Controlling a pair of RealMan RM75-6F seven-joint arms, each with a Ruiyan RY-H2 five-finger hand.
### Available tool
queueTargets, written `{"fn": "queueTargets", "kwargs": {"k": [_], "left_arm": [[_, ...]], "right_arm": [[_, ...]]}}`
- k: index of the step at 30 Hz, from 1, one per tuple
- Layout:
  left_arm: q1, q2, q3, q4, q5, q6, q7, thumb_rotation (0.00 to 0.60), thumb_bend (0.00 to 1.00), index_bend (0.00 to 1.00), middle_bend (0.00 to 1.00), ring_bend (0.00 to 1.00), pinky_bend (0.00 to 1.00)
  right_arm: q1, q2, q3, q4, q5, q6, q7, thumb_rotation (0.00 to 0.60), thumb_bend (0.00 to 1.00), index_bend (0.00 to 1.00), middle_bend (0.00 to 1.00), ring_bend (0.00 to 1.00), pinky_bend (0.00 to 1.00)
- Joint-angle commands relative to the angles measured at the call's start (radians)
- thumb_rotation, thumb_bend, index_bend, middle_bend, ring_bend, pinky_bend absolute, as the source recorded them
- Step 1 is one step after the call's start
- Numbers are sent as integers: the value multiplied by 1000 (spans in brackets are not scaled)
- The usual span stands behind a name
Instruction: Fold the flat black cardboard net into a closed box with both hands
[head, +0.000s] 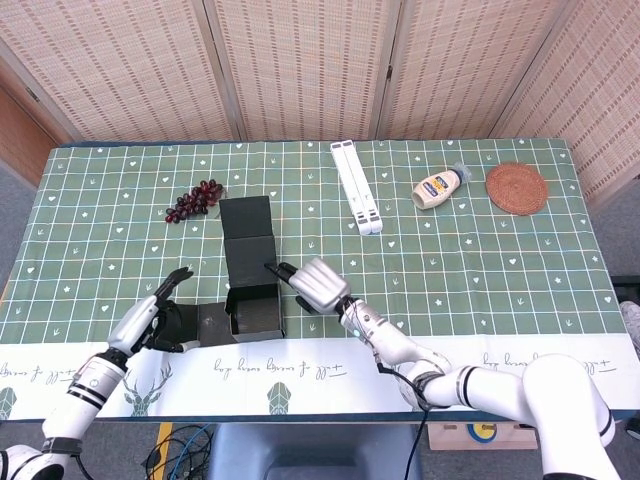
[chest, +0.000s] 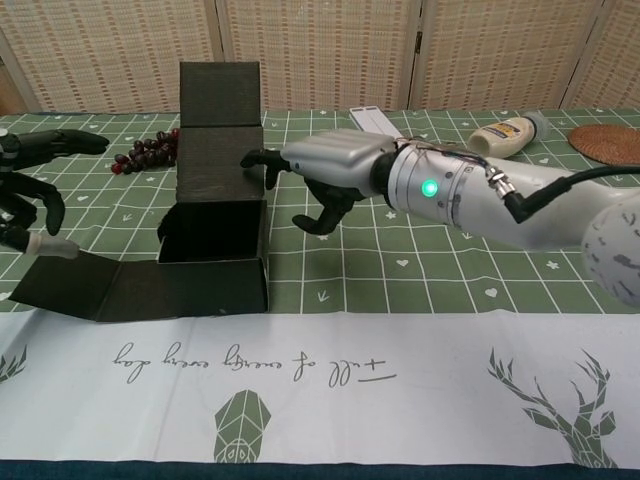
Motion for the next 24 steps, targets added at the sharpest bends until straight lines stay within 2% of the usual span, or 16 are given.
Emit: {"fn": "queueTargets", "kwargs": {"k": [1,6,9,11,13,24], "left_arm": [[3,1,-2,5,0,-1,-12,600,82,70,0,553,811],[4,-2,-6,11,10,-1,-31,600,81,70,0,553,812],[4,0,-8,6,20,2,-33,600,80,69,0,552,812],[3,2,-8,1,25,2,-31,600,82,69,0,552,812],[3,5,-8,-6,28,2,-29,600,82,70,0,552,812],[19,28,-1,-47,47,23,-22,600,81,69,0,553,812]], "right_arm": [[-36,19,-6,-34,29,14,52,600,505,13,187,681,1000],[-91,48,-5,-91,80,17,167,600,481,12,183,681,1000],[-116,53,-2,-118,115,9,231,600,302,9,162,681,1000],[-132,48,7,-136,145,5,277,600,91,0,136,681,1000],[-146,42,21,-160,189,-11,331,600,13,0,123,681,1000],[-141,-40,62,-179,357,-49,386,600,0,0,88,680,1000]]}}
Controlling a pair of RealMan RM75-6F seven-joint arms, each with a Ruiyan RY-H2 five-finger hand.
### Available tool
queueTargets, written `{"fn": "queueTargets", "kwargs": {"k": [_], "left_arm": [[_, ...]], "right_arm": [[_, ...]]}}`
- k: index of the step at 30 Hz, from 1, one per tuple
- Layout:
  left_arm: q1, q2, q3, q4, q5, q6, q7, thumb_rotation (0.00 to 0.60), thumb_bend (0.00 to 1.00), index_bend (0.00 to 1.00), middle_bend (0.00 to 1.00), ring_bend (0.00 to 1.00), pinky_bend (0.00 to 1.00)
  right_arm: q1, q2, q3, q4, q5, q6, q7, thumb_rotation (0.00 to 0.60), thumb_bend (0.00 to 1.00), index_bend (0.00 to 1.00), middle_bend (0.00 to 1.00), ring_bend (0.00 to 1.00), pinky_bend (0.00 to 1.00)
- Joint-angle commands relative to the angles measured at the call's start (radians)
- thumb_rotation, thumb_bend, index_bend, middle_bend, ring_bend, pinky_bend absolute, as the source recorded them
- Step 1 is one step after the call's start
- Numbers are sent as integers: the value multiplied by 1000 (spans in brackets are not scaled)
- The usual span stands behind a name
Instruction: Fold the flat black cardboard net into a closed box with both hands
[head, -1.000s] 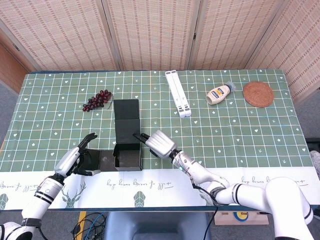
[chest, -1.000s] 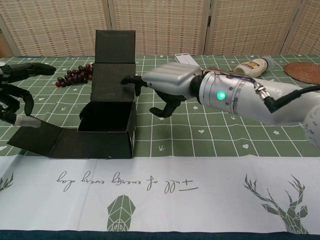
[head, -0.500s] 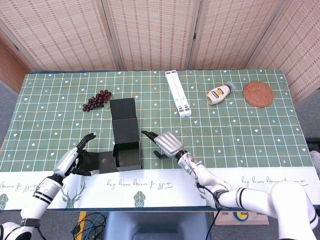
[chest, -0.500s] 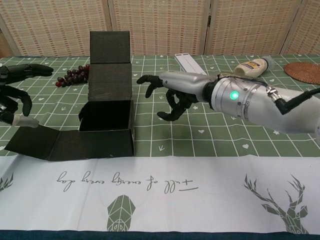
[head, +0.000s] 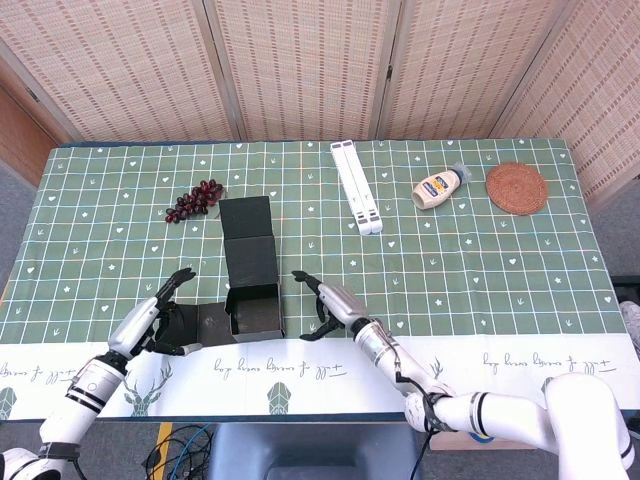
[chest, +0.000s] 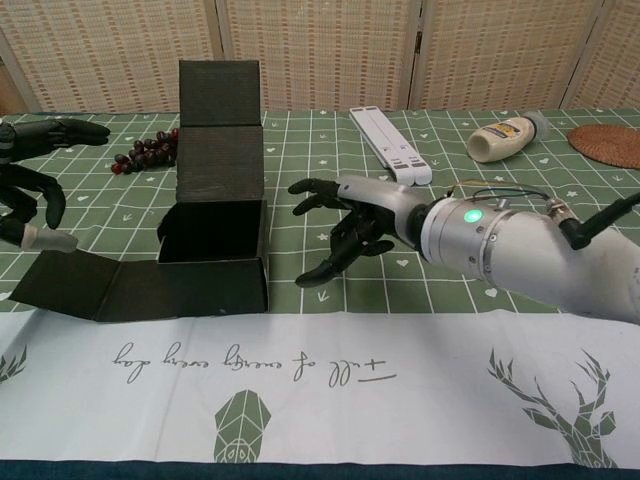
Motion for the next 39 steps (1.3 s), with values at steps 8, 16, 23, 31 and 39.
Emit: {"fn": "queueTargets", "kwargs": {"k": [8,16,23,31,39], "left_arm": [[17,22,6,-18,11,20,-10,600,82,69,0,552,812],[25,23,11,-10,26,30,-31,600,81,69,0,553,812],[33,27,13,-1,39,45,-53,600,81,69,0,553,812],[41,26,16,7,56,64,-70,600,81,69,0,553,812],[58,29,1,3,32,99,-45,600,81,85,0,557,812]], "right_arm": [[23,-100,41,25,70,19,6,600,0,0,82,681,1000],[52,-186,55,113,109,27,-26,600,0,0,82,681,1000],[68,-241,72,168,119,30,-36,600,0,0,98,681,1000],[92,-349,118,256,136,107,-70,600,109,78,303,763,1000],[70,-354,145,259,104,133,-55,600,268,203,369,802,1000]]}}
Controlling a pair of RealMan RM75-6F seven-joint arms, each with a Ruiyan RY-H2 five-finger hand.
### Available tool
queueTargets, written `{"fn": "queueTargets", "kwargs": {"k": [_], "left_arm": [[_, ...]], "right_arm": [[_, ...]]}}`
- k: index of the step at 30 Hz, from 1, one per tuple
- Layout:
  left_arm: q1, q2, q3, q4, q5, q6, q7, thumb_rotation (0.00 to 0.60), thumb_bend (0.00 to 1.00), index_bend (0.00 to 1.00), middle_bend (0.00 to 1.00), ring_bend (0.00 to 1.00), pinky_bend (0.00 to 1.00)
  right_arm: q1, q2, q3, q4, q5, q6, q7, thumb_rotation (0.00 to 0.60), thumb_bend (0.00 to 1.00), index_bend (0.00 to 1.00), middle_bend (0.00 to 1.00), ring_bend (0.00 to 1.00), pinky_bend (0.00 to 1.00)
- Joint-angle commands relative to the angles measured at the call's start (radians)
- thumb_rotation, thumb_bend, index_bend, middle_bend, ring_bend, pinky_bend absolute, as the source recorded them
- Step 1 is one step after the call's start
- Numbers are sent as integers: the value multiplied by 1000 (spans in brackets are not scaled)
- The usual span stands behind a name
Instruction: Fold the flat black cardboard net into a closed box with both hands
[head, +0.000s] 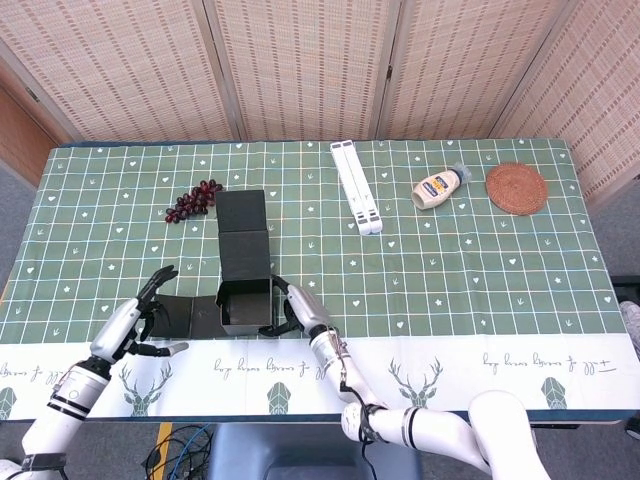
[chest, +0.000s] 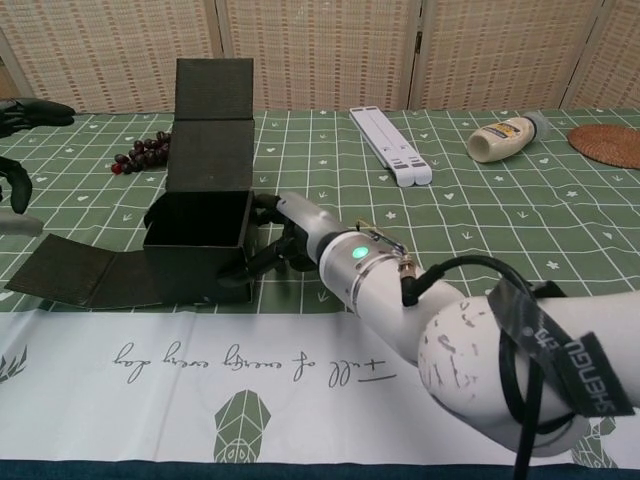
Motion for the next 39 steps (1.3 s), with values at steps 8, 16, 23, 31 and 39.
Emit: {"fn": "queueTargets", "kwargs": {"k": [8,16,23,31,39], "left_arm": [[37,-46,-41,37,-41,96,86,600,81,108,0,578,822],[61,-153,-91,120,-74,198,176,600,80,86,0,632,897],[55,-235,-113,215,-116,197,240,600,81,13,0,626,897],[36,-339,-144,286,-109,213,200,600,82,0,0,625,898],[23,-428,-150,314,-63,246,113,600,81,0,0,625,900]], "right_arm": [[-122,128,12,-179,-66,29,122,600,287,216,385,802,1000],[-261,267,43,-371,-152,41,355,600,303,227,393,802,1000],[-333,323,26,-437,-314,100,532,600,303,227,393,802,1000],[-354,334,-15,-453,-383,122,627,600,303,227,401,802,1000],[-340,294,-53,-415,-402,135,611,600,303,227,401,802,1000]]}}
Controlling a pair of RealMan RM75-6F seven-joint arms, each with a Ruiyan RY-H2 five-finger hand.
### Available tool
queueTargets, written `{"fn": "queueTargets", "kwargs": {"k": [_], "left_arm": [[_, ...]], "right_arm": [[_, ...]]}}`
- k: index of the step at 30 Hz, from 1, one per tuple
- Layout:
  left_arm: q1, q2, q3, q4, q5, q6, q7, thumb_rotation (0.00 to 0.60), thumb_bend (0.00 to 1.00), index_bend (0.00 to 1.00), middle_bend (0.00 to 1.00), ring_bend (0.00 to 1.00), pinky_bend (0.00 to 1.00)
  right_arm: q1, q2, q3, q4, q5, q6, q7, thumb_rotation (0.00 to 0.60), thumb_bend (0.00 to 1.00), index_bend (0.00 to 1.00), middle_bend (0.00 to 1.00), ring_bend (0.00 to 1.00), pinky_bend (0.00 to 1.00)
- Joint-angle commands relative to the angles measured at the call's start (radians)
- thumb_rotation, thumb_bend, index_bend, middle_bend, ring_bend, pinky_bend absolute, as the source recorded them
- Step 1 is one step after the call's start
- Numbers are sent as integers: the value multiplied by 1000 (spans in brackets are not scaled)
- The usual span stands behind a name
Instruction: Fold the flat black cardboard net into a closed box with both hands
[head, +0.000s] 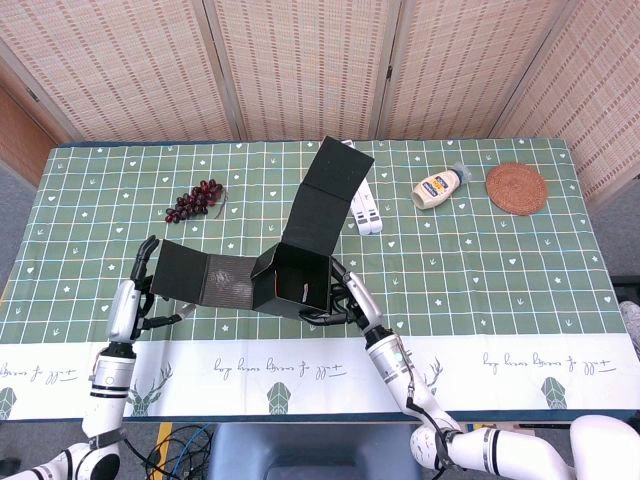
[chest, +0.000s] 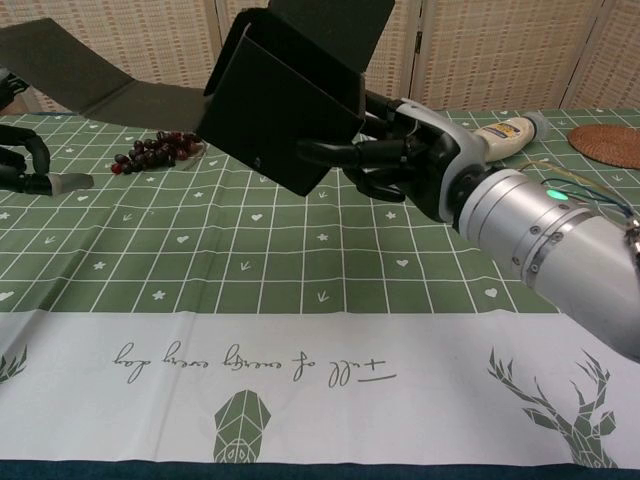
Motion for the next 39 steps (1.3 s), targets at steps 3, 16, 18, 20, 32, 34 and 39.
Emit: {"fn": "queueTargets", "kwargs": {"k": [3,16,18,20,32,34,39], "left_arm": [[-3,-16,-5,-35,21,10,-65,600,81,0,0,625,900],[8,-22,-2,-69,64,50,-120,600,82,0,0,625,900],[8,-18,1,-81,70,49,-132,600,82,0,0,624,900],[5,-16,6,-85,78,46,-132,600,82,0,0,622,900],[-40,-50,12,1,153,54,-69,600,81,14,0,620,900],[-49,-58,13,23,164,58,-76,600,81,63,10,623,900],[-81,-93,17,128,207,75,-87,600,81,214,93,633,900]], "right_arm": [[16,-27,-13,26,-1,-5,-8,600,304,227,402,802,1000],[43,-61,-40,59,5,-21,-62,600,324,227,401,802,1000],[51,-66,-39,63,10,-25,-84,600,328,227,401,802,1000],[60,-73,-37,67,18,-31,-103,600,330,227,401,802,1000],[111,-110,-9,97,133,-77,-257,600,346,227,401,802,1000],[116,-112,-7,101,146,-83,-274,600,346,227,401,802,1000],[130,-113,-2,108,183,-104,-314,600,349,227,401,802,1000]]}}
